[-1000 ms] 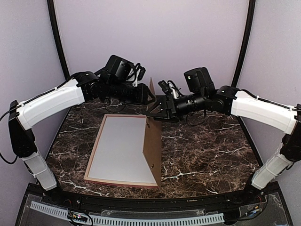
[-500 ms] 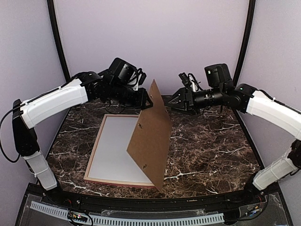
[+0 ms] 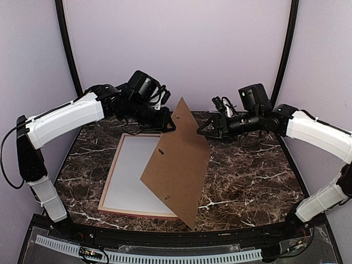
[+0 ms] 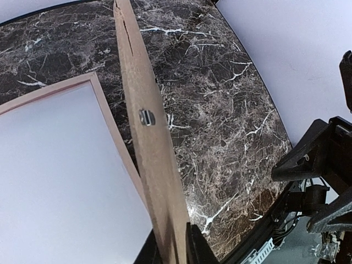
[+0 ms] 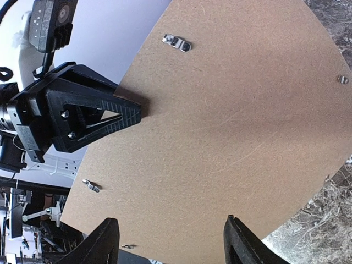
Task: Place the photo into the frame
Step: Turn over the backboard, then move the frame body to the center of the board.
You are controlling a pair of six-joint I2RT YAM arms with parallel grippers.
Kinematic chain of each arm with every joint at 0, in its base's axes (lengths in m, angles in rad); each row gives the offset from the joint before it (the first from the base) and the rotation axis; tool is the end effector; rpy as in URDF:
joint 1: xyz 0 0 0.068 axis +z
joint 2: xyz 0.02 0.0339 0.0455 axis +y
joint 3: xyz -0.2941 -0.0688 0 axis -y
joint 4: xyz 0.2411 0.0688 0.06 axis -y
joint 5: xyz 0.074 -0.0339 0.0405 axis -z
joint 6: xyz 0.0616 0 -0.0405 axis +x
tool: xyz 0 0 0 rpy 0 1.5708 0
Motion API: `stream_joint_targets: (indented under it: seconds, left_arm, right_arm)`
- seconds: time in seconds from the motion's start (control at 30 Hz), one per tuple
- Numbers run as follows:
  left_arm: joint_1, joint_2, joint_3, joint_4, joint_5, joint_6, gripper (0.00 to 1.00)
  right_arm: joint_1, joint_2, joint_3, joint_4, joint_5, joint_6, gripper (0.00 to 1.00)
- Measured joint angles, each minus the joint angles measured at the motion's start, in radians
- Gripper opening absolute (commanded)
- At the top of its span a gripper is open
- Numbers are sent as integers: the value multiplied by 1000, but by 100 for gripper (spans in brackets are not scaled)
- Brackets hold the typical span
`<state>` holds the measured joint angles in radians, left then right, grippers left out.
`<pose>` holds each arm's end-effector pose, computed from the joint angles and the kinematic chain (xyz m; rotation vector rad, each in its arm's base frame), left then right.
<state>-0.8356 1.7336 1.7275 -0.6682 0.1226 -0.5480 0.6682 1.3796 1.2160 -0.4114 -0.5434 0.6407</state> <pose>0.2726 -0.3126 0.3779 0.4124 2.3555 -0.8462 0.2300 0.2221 0.3533 -0.3863 2.3339 1.2909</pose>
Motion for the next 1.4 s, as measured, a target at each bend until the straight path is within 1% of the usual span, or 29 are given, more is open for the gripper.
stream_joint_targets:
  seconds: [0.07, 0.1, 0.3, 0.57, 0.7, 0.9, 1.1, 1.27, 1.4]
  left_arm:
    - [4, 0, -16, 6, 13, 1, 1]
    - [6, 0, -27, 10, 20, -4, 0]
    - [26, -24, -128, 108, 97, -55, 0]
    - [95, -182, -379, 295, 210, -130, 0]
    - [146, -255, -477, 386, 278, -166, 0]
    - [286, -374, -613, 527, 417, -234, 0]
    - [435, -481, -679, 601, 549, -285, 0]
    - [600, -568, -698, 600, 646, -304, 0]
    - [732, -612, -675, 519, 680, -270, 0]
  right_arm:
    - [-5, 0, -14, 0, 2, -3, 66]
    - [-9, 0, -22, 0, 2, -5, 66]
    - [-31, -3, -54, -4, 7, -15, 66]
    - [-78, -67, -78, -39, 27, -31, 66]
    - [-106, -106, -75, -87, 85, -49, 67]
    - [-112, -108, -65, -162, 233, -80, 68]
    - [-111, -77, -113, -150, 319, -83, 69]
    - [-74, 25, -137, -111, 375, -79, 70]
    - [2, 127, -133, -77, 425, -74, 69]
